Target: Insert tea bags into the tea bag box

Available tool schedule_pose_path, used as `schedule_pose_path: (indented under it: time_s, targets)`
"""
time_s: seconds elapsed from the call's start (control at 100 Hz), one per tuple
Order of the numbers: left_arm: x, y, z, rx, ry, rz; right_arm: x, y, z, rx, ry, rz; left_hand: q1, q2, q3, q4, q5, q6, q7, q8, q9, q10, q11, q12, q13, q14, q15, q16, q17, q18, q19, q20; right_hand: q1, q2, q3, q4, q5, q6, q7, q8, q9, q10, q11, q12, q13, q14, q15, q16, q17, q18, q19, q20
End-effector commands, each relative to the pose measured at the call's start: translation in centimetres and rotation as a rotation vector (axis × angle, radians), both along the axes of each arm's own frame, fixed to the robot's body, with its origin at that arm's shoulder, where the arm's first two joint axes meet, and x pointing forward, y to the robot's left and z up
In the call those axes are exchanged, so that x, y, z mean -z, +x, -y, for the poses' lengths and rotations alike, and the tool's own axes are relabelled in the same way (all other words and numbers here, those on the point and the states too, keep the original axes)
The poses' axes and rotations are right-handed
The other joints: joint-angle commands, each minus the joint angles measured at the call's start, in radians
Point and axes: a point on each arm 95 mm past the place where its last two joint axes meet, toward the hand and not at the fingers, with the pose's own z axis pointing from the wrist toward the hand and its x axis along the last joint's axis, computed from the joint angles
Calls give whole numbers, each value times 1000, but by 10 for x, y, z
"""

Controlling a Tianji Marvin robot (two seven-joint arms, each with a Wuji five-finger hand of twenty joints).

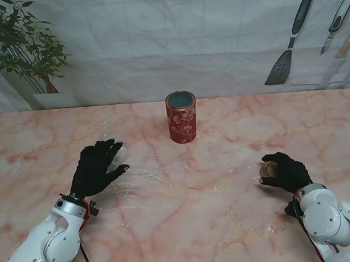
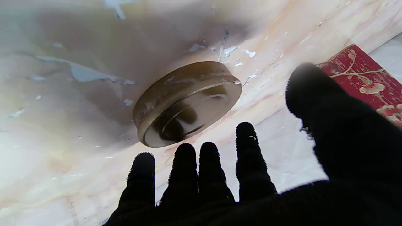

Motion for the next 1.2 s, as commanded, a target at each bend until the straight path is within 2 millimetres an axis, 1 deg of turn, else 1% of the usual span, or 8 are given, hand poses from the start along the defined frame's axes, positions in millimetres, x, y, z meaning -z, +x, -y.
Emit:
schedule_pose_path:
  time_s: [0.0, 0.47, 0.67, 0.81, 1.06, 1.11, 1.13, 1.19]
  targets:
    - [-2, 1, 1, 7, 3, -4, 7, 0, -1, -2, 3, -23, 27, 14, -6, -30, -29, -2, 4, 1, 0, -18, 7, -12, 8, -22, -16, 7, -2, -25, 14, 4, -34, 12, 16, -11, 2, 2, 5, 2, -11, -10, 6, -6, -6, -5, 8, 11, -12, -30, 17, 8]
    - [-1, 0, 1, 3, -5, -4, 22, 1, -1, -5, -9, -101, 31, 14, -5, -31, -29, -2, 5, 2, -1, -19, 10, -12, 17, -27, -11, 9, 4, -29, 25, 9, -9, 30, 10, -10, -2, 8, 15, -5, -3, -15, 63, -9, 33, -4, 34, 12, -12, -24, 35, -1]
    - [-1, 0, 0, 3, -9, -4, 26, 1, 0, -30, -61, -168, 32, 13, -6, -31, -30, -5, 5, 2, -1, -20, 11, -12, 17, -23, -11, 10, 4, -29, 27, 11, -4, -28, 46, -13, -45, 1, 7, -13, -24, -7, -6, -46, -14, -5, 23, 6, -14, -38, 36, -13]
    - [-1, 0, 0, 3, -8, -3, 28, 2, -1, -39, -76, -188, 34, 13, -5, -31, -30, -4, 5, 2, -3, -20, 11, -12, 17, -25, -10, 10, 6, -28, 30, 12, 28, -52, 83, -23, -70, 1, 8, -10, -31, 0, -81, -5, -26, 1, 12, -2, 7, -53, 65, -11]
    - [-1, 0, 1, 8, -11, -4, 31, 2, -5, -67, -123, -222, 35, 11, -7, -32, -30, -8, 6, 3, -2, -22, 12, -12, 19, -25, -8, 11, 19, -25, 45, 19, 88, -90, 129, -26, -121, -22, 10, -13, -46, 4, -132, 62, -22, 10, 41, 3, 103, -37, 150, -29]
    - [-1, 0, 1, 9, -13, -4, 31, 2, -7, -72, -131, -223, 35, 9, -7, -32, -28, -11, 6, 3, -2, -25, 13, -12, 21, -24, -7, 11, 19, -24, 48, 20, 108, -99, 142, -28, -129, -26, 12, -18, -44, 5, -139, 78, -14, 15, 75, 14, 129, -31, 180, -41]
    - [-1, 0, 1, 9, -14, -4, 32, 2, -7, -73, -134, -225, 35, 9, -7, -32, -28, -10, 7, 4, -2, -26, 13, -12, 21, -24, -7, 12, 20, -25, 49, 21, 114, -103, 147, -30, -139, -32, 20, -40, -44, 5, -159, 100, -17, 17, 93, 1, 134, -23, 230, -95]
    - [-1, 0, 1, 10, -14, -5, 32, 3, -9, -82, -144, -230, 35, 9, -6, -32, -26, -11, 8, 4, 0, -26, 14, -11, 21, -23, -6, 12, 23, -22, 53, 23, 131, -111, 154, -29, -148, -45, 19, -45, -47, 1, -167, 100, -14, 21, 101, 2, 157, -15, 252, -100]
